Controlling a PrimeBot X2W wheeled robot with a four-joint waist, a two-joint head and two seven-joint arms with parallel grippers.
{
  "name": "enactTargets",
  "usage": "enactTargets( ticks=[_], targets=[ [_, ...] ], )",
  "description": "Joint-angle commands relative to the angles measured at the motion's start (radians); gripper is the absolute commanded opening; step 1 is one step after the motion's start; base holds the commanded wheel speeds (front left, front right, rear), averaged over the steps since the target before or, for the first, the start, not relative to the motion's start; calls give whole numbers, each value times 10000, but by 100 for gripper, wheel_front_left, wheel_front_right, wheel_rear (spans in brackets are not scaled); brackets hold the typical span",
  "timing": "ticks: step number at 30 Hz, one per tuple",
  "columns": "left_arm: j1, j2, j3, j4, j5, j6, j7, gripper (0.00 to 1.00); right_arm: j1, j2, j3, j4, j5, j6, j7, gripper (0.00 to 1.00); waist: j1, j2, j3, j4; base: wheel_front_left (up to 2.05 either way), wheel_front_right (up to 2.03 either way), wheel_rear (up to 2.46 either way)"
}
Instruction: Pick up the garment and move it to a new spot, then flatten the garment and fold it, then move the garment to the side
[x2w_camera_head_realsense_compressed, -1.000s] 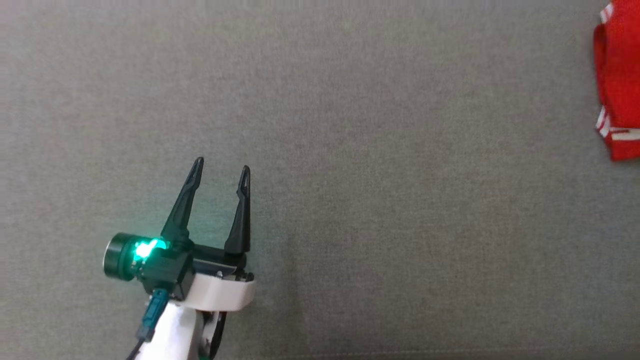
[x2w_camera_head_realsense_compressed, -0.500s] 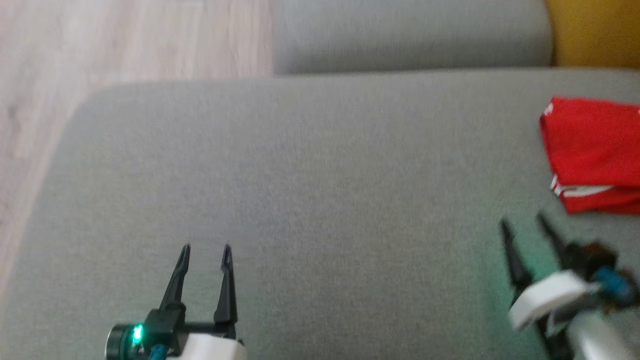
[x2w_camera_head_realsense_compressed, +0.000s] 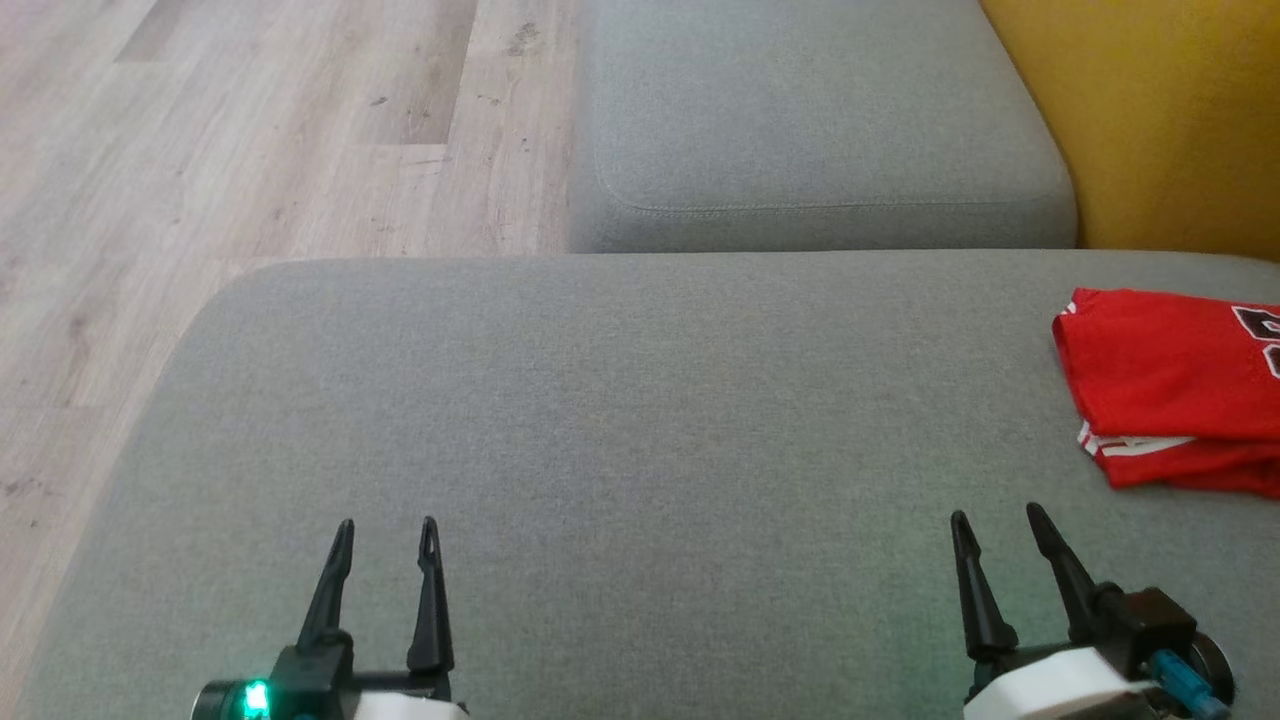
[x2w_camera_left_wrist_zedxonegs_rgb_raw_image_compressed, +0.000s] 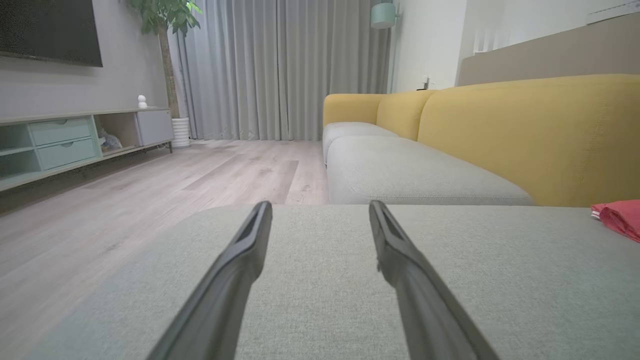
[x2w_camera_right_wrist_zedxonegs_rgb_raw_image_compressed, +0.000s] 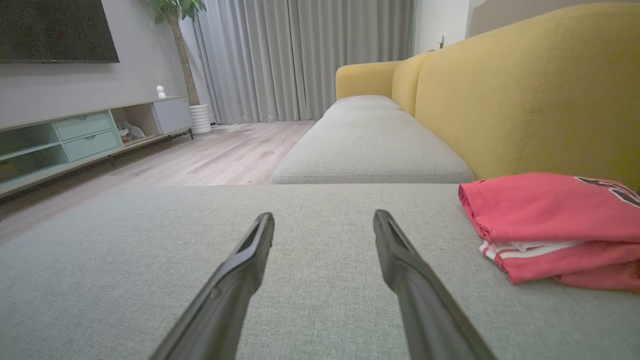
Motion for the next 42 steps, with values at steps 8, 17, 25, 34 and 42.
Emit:
enactTargets(
  ticks=[8,17,25,34,42],
  targets=[
    [-516,-18,492,-342,217,-112,-65,100,-509,76,42,-228,8,65,-108,100,1,-1,45,-89,0,0,0],
    [-101,-3,218,340,-747,-215,257,0,-157,136,-245,343,899,2,273,0,1,-1,124,-125,0,0,0],
    [-210,-4,391,318,-1712,-360,474,0,-264,133,-323,259,1871,6,483,0,1,-1,213,-164,0,0,0],
    [-350,-5,603,312,-2790,-523,732,0,-406,131,-428,190,2957,11,735,0,1,-1,313,-208,0,0,0],
    [-463,-6,772,313,-3625,-650,936,0,-522,129,-515,143,3797,15,935,0,1,-1,390,-243,0,0,0]
  ],
)
